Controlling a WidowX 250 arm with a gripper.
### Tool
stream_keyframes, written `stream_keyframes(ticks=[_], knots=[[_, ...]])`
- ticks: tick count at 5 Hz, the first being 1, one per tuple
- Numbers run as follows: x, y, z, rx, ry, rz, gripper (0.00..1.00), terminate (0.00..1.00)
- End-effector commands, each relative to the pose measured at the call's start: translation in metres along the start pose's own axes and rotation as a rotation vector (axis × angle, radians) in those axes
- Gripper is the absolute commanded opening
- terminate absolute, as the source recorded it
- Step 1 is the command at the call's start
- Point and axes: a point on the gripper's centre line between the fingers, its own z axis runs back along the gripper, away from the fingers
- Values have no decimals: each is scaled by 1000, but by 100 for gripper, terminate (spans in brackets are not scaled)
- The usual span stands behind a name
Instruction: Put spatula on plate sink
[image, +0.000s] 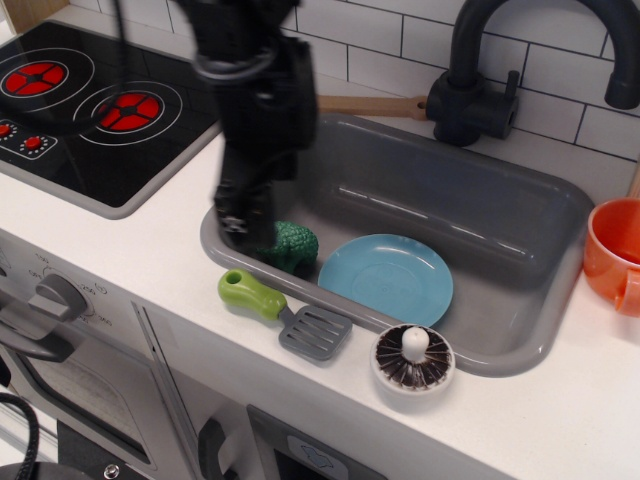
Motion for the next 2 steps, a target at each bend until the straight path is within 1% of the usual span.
stream_keyframes(ticks=[1, 2], knots=[[-19, -9, -1, -22, 16, -199, 100, 0], [-18, -17, -11, -36, 40, -248, 100, 0]])
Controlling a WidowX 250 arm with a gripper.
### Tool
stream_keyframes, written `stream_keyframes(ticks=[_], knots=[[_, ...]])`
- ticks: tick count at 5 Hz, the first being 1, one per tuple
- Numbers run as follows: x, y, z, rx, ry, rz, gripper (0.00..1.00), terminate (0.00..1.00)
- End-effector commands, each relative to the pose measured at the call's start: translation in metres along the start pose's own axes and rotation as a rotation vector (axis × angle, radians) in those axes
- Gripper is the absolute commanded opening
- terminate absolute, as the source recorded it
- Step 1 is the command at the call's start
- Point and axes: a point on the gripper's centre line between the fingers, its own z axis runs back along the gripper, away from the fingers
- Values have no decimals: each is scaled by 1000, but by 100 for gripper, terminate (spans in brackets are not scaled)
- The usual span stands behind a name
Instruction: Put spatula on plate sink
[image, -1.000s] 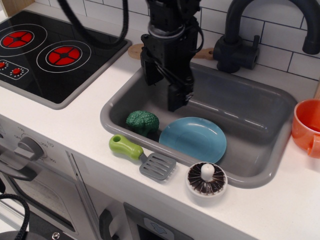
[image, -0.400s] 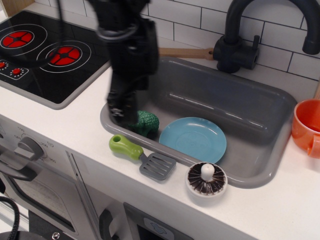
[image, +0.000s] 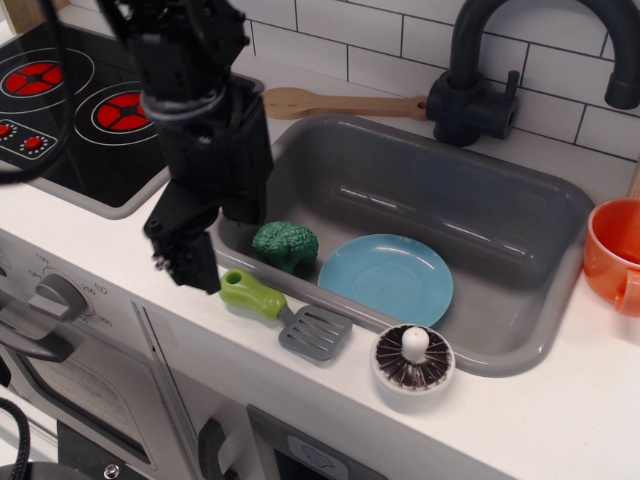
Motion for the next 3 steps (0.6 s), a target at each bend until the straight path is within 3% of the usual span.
stream_keyframes(ticks=[1, 3], knots=[[0, 4, -8, 27, 33, -60, 100, 0], [11, -2, -20, -9, 53, -56, 100, 0]])
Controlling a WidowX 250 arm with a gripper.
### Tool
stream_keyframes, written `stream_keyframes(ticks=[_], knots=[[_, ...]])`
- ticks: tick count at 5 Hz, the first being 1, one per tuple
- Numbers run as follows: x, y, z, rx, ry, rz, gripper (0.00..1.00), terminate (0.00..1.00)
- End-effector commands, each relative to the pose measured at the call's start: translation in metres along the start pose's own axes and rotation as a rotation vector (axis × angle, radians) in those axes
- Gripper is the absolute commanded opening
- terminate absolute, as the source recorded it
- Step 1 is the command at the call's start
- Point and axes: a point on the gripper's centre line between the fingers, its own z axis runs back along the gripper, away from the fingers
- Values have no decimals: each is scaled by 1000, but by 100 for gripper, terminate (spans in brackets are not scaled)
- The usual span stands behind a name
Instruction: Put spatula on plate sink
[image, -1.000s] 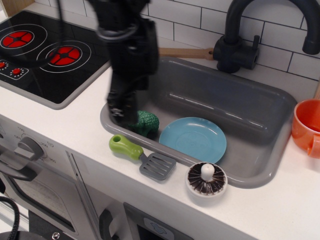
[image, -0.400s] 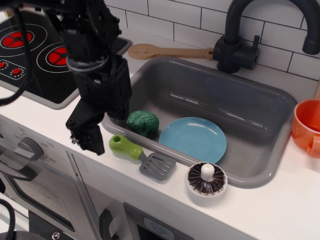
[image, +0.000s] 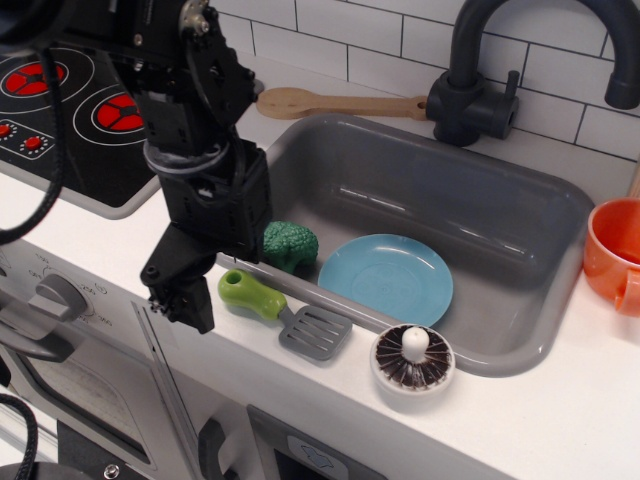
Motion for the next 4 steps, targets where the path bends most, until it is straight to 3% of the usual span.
stream_keyframes(ticks=[1, 3, 4], knots=[[7, 10, -7, -5, 15, 5, 100, 0], [15, 14, -18, -4, 25, 36, 100, 0], [16, 17, -21, -4, 27, 55, 0, 0]])
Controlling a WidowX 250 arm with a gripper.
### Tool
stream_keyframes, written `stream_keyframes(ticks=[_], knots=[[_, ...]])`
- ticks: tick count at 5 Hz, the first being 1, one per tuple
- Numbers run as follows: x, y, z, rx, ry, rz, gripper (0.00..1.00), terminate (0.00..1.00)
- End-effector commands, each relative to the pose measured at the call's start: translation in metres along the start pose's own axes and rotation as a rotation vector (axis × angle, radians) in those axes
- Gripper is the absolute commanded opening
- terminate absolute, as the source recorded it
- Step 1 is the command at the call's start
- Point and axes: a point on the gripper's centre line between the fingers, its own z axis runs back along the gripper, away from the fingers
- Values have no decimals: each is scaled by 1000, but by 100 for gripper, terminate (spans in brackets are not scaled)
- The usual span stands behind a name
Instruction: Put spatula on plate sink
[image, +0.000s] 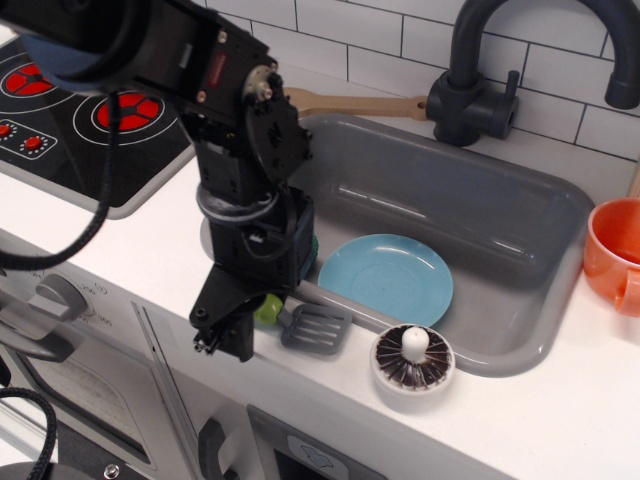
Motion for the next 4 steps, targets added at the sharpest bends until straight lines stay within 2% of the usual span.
stream_keyframes(ticks=[1, 2, 3, 4], knots=[[-3, 21, 5, 4, -9, 18, 0, 0], [-4, 23, 12, 6, -31, 32, 0, 0], [-7, 34, 36, 50, -79, 111, 0, 0], [-9, 57, 47, 125, -74, 276, 0, 0]])
